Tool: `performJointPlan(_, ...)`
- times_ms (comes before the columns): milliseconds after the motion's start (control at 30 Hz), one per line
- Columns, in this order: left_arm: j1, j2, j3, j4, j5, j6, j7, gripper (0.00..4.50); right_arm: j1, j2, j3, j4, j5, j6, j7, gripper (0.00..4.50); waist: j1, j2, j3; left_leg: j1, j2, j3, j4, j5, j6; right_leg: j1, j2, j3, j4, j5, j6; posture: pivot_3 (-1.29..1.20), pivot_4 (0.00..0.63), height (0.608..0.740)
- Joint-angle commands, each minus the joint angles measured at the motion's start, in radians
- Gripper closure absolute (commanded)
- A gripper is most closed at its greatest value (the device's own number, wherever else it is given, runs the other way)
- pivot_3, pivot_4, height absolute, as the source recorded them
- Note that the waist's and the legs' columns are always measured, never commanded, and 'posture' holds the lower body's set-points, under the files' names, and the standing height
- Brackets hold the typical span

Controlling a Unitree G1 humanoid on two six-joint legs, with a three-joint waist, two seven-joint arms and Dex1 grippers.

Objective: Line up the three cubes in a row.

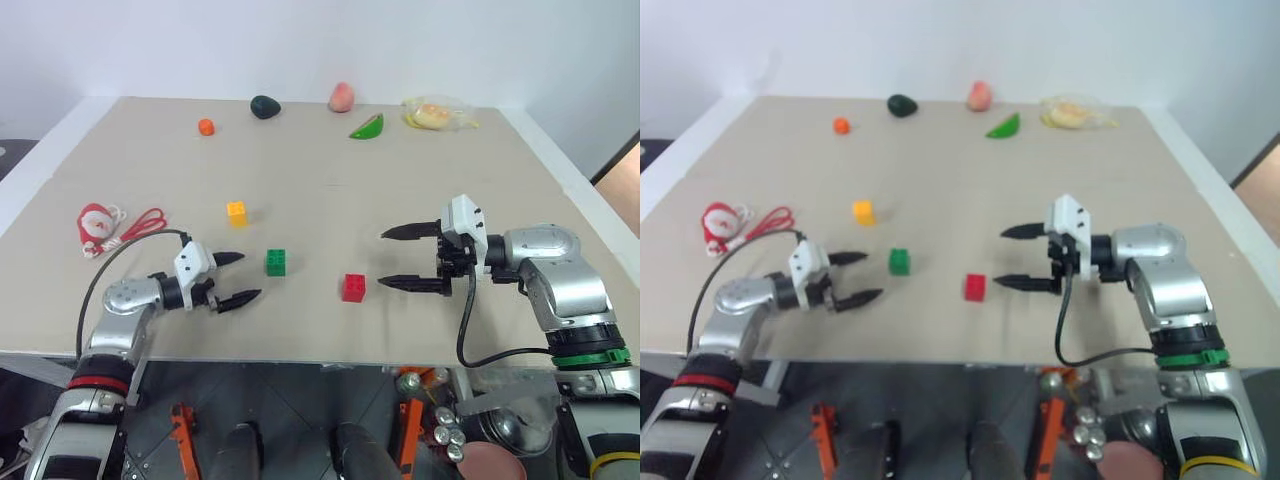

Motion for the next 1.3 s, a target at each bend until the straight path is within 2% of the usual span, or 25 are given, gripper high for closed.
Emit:
performJointPlan(33,-0.079,-0.03,-0.003,0.09,0.007,-0.044,-0.028,0.0,0.023,-0.009,-0.039,-0.098,0.05,0.043,-0.032,0.03,0.0,0.0,0.0,0.0,0.0,0.0,0.0,0.0,0.0,0.0,0.0,0.0,0.0,0.0,0.0,0.0,0.15,0.74)
performJointPlan(300,-0.198,-0.074,-0.013,0.268,0.038,-0.095,-0.084,0.0,0.124,-0.02,-0.047,-0.246,0.122,0.127,-0.071,0.03,-0.001,0.0,0.0,0.0,0.0,-0.001,0.0,0.0,0.0,0.0,0.001,0.0,0.0,0.002,0.004,0.0,0.15,0.74)
performJointPlan(600,-0.27,-0.104,-0.013,0.392,0.069,-0.129,-0.113,0.0,0.176,-0.019,-0.059,-0.307,0.152,0.16,-0.129,0.03,-0.001,0.0,0.0,0.0,0.0,-0.002,0.0,0.0,0.0,0.0,0.001,0.0,0.0,0.002,0.004,0.0,0.15,0.74)
performJointPlan(733,-0.281,-0.122,-0.008,0.41,0.065,-0.129,-0.134,1.11,0.185,-0.019,-0.063,-0.318,0.158,0.166,-0.149,0.0,-0.001,0.0,0.0,0.0,0.0,-0.002,0.0,0.0,0.0,0.001,0.001,0.0,0.0,0.002,0.004,0.0,0.15,0.74)
performJointPlan(800,-0.281,-0.126,-0.008,0.417,0.07,-0.136,-0.136,1.91,0.192,-0.018,-0.065,-0.323,0.16,0.167,-0.157,0.0,0.0,0.0,0.0,-0.001,0.0,-0.002,0.0,0.0,0.0,0.001,0.001,0.0,0.0,0.002,0.005,0.0,0.15,0.74)
performJointPlan(933,-0.284,-0.135,-0.009,0.421,0.073,-0.14,-0.144,3.12,0.204,-0.018,-0.063,-0.329,0.161,0.165,-0.169,0.0,0.001,0.0,0.0,-0.001,-0.001,-0.003,0.0,0.0,0.0,0.002,0.001,0.0,0.0,0.001,0.006,0.0,0.15,0.74)
performJointPlan(1200,-0.304,-0.142,-0.02,0.413,0.092,-0.153,-0.18,3.21,0.202,-0.014,-0.064,-0.325,0.162,0.167,-0.193,0.0,0.001,0.0,0.0,-0.001,-0.001,-0.003,0.001,0.0,0.0,0.001,0.001,0.0,0.0,0.001,0.005,0.0,0.15,0.74)
performJointPlan(1300,-0.313,-0.152,-0.033,0.406,0.098,-0.163,-0.214,3.21,0.249,-0.018,-0.083,-0.362,0.183,0.18,-0.208,0.0,0.001,0.0,0.0,-0.001,-0.001,-0.003,0.001,0.0,0.0,0.001,0.001,0.0,0.0,0.001,0.006,0.0,0.15,0.74)
